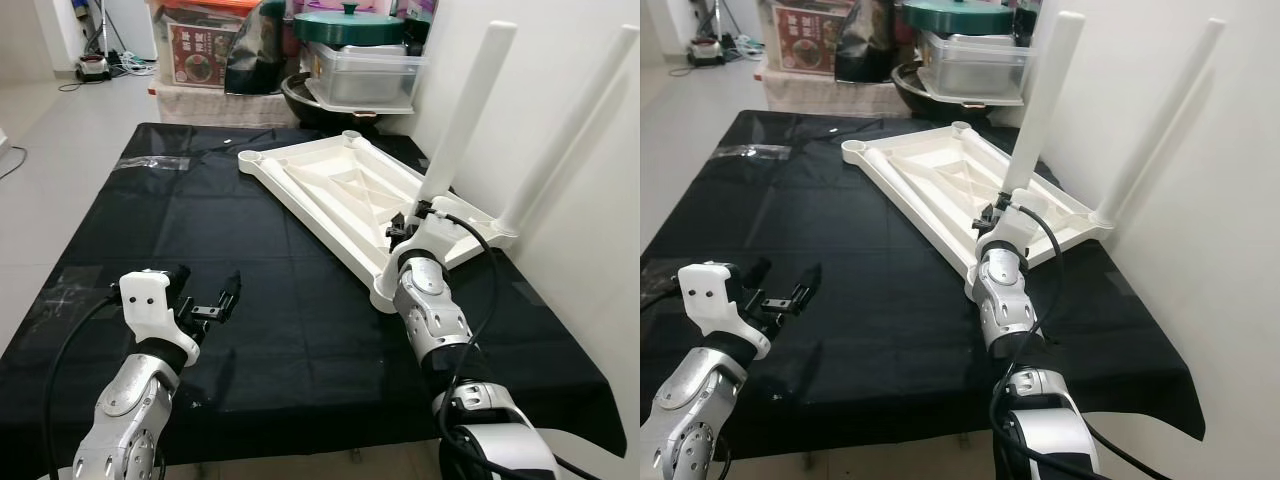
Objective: Building children table
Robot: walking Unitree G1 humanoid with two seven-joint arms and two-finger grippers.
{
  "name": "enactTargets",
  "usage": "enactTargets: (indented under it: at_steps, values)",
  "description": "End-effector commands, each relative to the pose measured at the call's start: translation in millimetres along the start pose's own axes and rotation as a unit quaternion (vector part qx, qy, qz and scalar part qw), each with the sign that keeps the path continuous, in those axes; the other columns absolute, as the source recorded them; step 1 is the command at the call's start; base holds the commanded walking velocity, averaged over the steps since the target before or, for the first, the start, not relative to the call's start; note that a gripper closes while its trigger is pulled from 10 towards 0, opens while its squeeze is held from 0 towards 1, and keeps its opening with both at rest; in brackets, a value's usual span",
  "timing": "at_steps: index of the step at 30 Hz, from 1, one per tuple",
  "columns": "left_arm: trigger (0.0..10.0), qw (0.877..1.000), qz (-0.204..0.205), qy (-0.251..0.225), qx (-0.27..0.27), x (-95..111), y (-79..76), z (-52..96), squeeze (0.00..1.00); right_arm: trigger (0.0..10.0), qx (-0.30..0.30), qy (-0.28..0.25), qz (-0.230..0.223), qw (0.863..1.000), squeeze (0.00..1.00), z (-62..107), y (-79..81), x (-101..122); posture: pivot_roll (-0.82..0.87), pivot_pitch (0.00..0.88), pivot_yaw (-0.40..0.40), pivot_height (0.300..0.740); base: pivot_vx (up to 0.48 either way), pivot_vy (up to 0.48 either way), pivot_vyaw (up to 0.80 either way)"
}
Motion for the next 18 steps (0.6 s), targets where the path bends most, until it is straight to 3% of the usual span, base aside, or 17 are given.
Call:
enactTargets:
  at_steps: [1,3,4,5,7,8,10,11,12,13,15,16,17,18]
  values:
    - [10.0,1.000,0.002,0.012,-0.005,-5.8,-1.3,-0.4,0.00,0.0,0.017,-0.002,-0.020,1.000,0.00,-1.9,6.1,4.0,0.09,0.000,-0.120,0.740,0.000,0.000,0.00]
    - [10.0,1.000,0.002,0.012,-0.004,-5.9,-1.1,-0.2,0.00,0.0,0.033,0.000,-0.023,0.999,0.00,-1.1,11.1,2.6,0.09,0.000,-0.120,0.740,0.000,0.000,0.00]
    - [10.0,1.000,0.002,0.012,-0.004,-5.9,-0.9,0.0,0.00,0.0,0.072,0.001,-0.033,0.997,0.00,1.8,23.4,1.4,0.09,0.000,-0.120,0.740,0.000,0.000,0.00]
    - [10.0,1.000,0.002,0.012,-0.004,-5.9,-0.8,0.4,0.00,0.0,0.157,0.014,-0.051,0.986,0.00,9.8,47.6,-1.1,0.09,0.000,-0.117,0.740,0.000,0.000,0.00]
    - [10.0,1.000,0.002,0.012,-0.004,-5.9,-0.8,0.4,0.00,0.0,0.157,0.014,-0.051,0.986,0.00,9.8,47.6,-1.1,0.09,0.000,-0.117,0.740,0.000,0.000,0.00]
    - [10.0,1.000,0.003,0.012,-0.006,-5.8,-0.8,0.6,0.00,0.0,0.267,0.025,-0.065,0.961,0.00,25.5,74.6,-0.8,0.09,0.000,-0.116,0.740,0.000,0.000,0.00]
    - [10.0,1.000,0.003,0.012,-0.006,-5.8,-0.8,0.6,0.00,0.0,0.267,0.025,-0.065,0.961,0.00,25.5,74.6,-0.8,0.09,0.000,-0.116,0.740,0.000,0.000,0.00]
    - [10.0,1.000,0.006,0.010,-0.009,-5.5,-1.3,1.0,0.00,0.0,0.418,0.064,-0.067,0.904,0.00,57.2,101.3,-4.1,0.09,0.000,-0.114,0.740,0.000,0.000,0.00]
    - [10.0,1.000,0.006,0.010,-0.009,-5.5,-1.3,1.0,0.00,0.0,0.418,0.064,-0.067,0.904,0.00,57.2,101.3,-4.1,0.09,0.000,-0.114,0.740,0.000,0.000,0.00]
    - [10.0,1.000,0.007,0.009,-0.012,-5.3,-1.7,1.1,0.00,0.0,0.540,0.115,-0.061,0.832,0.00,92.5,113.5,-11.1,0.09,0.000,-0.117,0.740,0.000,0.000,0.00]
    - [10.0,1.000,0.007,0.009,-0.012,-5.3,-1.7,1.1,0.00,0.0,0.540,0.115,-0.061,0.832,0.00,92.5,113.5,-11.1,0.09,0.000,-0.117,0.740,0.000,0.000,0.00]
    - [10.0,1.000,0.008,0.008,-0.013,-5.3,-2.1,0.8,0.00,0.0,0.620,0.167,-0.045,0.765,0.00,121.8,114.2,-21.3,0.10,0.000,-0.122,0.740,0.000,0.000,0.00]
    - [10.0,1.000,0.008,0.008,-0.013,-5.2,-2.2,0.7,0.00,0.0,0.655,0.199,-0.030,0.729,0.00,135.8,110.8,-31.3,0.10,0.000,-0.123,0.740,0.000,0.000,0.00]
    - [10.0,1.000,0.008,0.008,-0.011,-5.3,-2.2,0.5,0.00,0.0,0.660,0.205,-0.013,0.722,0.00,135.5,108.1,-36.8,0.11,0.000,-0.133,0.740,0.000,0.000,0.00]
Point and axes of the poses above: a point about 5 cm out from each wrist's last joint towards the gripper, its own z axis pointing back from the gripper into the wrist, its own x axis along the axis of the wrist's last joint, y = z × x, the point moved 5 cm from there along -z, pointing out of the wrist towards the gripper, and after that the axes turned 15 degrees about -z, right-handed, at the moved point
